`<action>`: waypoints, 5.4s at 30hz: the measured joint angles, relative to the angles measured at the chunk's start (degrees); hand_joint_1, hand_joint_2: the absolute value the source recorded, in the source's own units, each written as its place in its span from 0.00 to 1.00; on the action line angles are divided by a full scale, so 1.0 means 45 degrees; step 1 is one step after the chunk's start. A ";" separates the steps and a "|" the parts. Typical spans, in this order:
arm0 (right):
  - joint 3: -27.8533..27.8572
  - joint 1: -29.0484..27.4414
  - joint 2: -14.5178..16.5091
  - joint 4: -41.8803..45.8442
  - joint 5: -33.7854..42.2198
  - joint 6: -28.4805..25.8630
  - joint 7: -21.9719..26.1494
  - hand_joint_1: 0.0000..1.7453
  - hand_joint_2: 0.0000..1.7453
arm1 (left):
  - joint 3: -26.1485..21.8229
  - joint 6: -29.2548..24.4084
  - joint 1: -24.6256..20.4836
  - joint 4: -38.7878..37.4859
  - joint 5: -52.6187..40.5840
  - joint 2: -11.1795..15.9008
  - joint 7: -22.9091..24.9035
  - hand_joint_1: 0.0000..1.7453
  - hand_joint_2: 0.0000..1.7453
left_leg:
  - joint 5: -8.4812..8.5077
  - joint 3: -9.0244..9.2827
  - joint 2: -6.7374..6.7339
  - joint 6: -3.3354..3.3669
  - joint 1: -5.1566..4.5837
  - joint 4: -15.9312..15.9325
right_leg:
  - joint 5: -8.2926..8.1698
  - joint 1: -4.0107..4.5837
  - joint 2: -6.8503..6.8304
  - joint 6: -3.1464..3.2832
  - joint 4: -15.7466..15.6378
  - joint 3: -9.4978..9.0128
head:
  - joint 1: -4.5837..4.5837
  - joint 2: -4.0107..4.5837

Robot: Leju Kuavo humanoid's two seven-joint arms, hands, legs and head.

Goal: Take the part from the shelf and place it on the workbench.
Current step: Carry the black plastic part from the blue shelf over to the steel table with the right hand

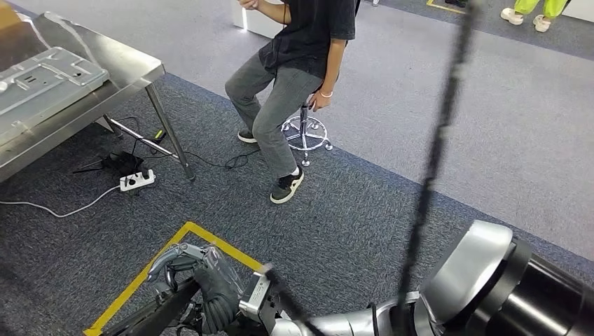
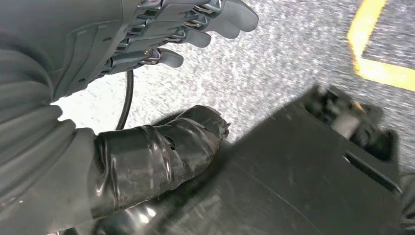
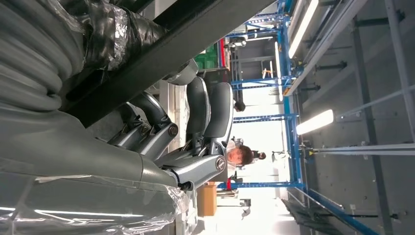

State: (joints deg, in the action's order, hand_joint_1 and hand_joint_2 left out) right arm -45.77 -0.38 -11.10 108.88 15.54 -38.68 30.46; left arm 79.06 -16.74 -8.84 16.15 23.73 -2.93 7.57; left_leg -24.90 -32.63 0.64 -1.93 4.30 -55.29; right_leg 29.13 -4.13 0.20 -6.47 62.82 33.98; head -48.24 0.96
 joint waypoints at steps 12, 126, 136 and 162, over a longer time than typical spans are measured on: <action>-0.0104 0.0594 0.0526 -0.0630 0.0183 0.0680 -0.0130 1.00 1.00 | 0.0000 -0.0131 -0.0055 -0.0079 0.0601 0.0198 -0.0149 0.00 1.00 | -0.1776 -0.2136 -0.0138 0.0195 -0.0527 -0.4407 | -0.0004 0.0794 0.0063 0.1376 -0.0163 -0.0047 | 0.0034 -0.0005; -0.0576 0.1216 0.1282 -0.1384 0.1525 0.0413 0.0348 1.00 1.00 | -0.0143 -0.0827 0.0041 -0.0164 0.0045 -0.0317 0.0355 0.00 1.00 | -0.0914 0.0250 -0.0112 0.0898 -0.1119 -0.0606 | -0.0756 0.1029 0.0006 0.1608 -0.0899 0.0110 | 0.8999 -0.0175; -0.0442 0.1093 0.1292 -0.1174 0.1653 0.0596 0.0879 1.00 1.00 | -0.0146 -0.0655 0.0031 -0.0164 0.0032 -0.0313 0.0257 0.00 1.00 | -0.1368 -0.1479 -0.0141 0.0295 -0.0779 -0.3285 | -0.0487 0.0775 0.0033 0.1682 -0.1182 -0.0478 | 0.9056 -0.0189; -0.0437 0.1063 0.1234 -0.1085 0.1753 0.0664 0.0598 1.00 1.00 | -0.0143 -0.0572 -0.0015 -0.0164 0.0158 -0.0253 0.0294 0.00 1.00 | -0.2087 -0.0275 -0.0085 0.0421 -0.0896 -0.2984 | -0.0614 0.0843 -0.0028 0.1760 -0.0910 -0.0156 | 0.9700 -0.0203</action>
State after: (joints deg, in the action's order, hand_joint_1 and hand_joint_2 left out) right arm -47.74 4.41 -5.55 104.00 23.43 -35.69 33.15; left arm 78.41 -19.32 -8.91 15.41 24.44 -4.07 8.89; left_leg -34.29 -33.87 0.26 -0.03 0.27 -68.72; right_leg 26.36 -0.34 0.08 1.45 58.72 33.27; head -4.59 0.05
